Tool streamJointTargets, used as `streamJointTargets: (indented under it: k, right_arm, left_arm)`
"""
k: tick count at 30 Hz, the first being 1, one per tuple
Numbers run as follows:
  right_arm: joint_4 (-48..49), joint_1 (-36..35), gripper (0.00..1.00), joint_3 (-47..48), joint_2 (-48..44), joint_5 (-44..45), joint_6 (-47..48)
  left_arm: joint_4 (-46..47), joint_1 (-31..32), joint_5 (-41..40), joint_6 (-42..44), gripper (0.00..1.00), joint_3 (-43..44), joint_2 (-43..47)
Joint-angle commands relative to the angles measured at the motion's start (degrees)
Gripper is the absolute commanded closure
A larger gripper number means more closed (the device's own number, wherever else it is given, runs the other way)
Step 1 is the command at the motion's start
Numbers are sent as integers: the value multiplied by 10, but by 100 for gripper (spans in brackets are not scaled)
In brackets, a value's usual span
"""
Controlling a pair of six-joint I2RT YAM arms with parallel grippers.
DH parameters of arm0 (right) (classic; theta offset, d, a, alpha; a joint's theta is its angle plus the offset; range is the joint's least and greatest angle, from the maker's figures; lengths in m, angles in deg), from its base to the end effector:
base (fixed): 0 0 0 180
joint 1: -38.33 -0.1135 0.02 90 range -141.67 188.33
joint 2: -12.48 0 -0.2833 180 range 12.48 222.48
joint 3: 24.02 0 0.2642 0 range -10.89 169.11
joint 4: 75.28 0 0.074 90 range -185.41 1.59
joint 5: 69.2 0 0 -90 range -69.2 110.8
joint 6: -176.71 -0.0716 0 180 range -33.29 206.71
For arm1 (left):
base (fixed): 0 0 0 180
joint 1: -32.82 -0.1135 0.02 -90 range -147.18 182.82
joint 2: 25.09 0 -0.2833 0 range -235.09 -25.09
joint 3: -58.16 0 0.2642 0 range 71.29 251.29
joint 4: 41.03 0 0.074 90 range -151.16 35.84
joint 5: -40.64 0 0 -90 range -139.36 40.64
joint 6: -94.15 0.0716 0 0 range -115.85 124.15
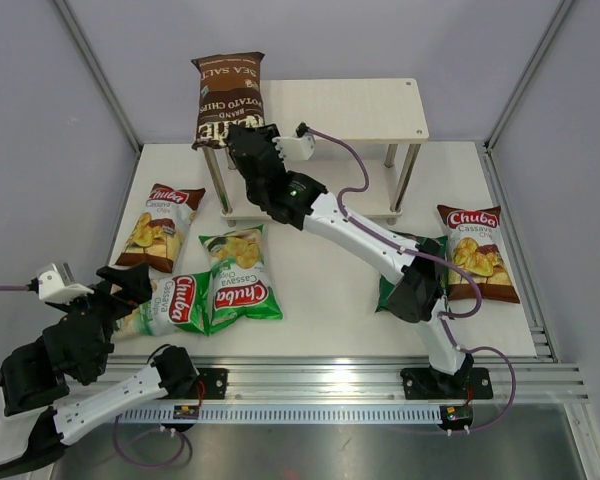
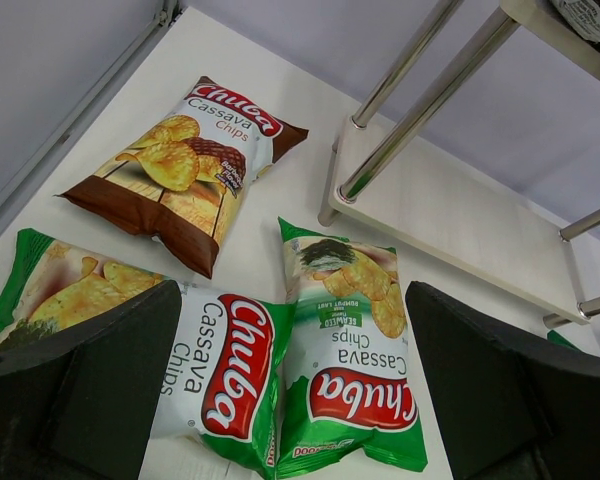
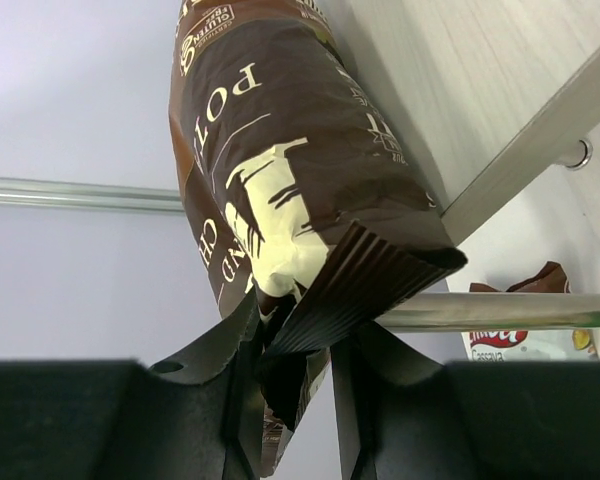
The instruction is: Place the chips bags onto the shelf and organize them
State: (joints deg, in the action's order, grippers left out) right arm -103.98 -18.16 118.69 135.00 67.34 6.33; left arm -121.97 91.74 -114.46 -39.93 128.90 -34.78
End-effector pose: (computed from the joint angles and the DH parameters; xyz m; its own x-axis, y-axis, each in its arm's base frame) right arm 0.3426 0.4234 0.4253 -0.1884 0.9439 -0.2712 0.0509 0.2851 0.9571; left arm 0.0384 0.0622 0.3569 -0.0707 -0.4501 -0.8902 -0.1794 0.8836 -0.4325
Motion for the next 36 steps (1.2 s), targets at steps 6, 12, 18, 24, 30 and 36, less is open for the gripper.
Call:
streamJointTargets:
  k: [6,12,18,24,30,36]
  right_arm:
    - [-29,-18,77,30,11,89,-58]
    - [-34,-19,73,57,29,101,-58]
    - [-17,-28,43,60,27,103,-31]
    - [32,-32,19,-17,-24,95,-25]
    - [141,-33,1,-152,-105,76,27]
    - [270,-31,1,-281,-199,34,141]
  left_arm:
    - [7,1,-25,-13,1,-3,15]
    - [8,1,-24,-13,1,-3,17]
    - [8,1,-24,-13,1,-3,18]
    - [8,1,-24,-12,1,-3,14]
    - [11,1,-23,-6,1,-2,-2]
    - [14,1,-20,5,1,2,-48]
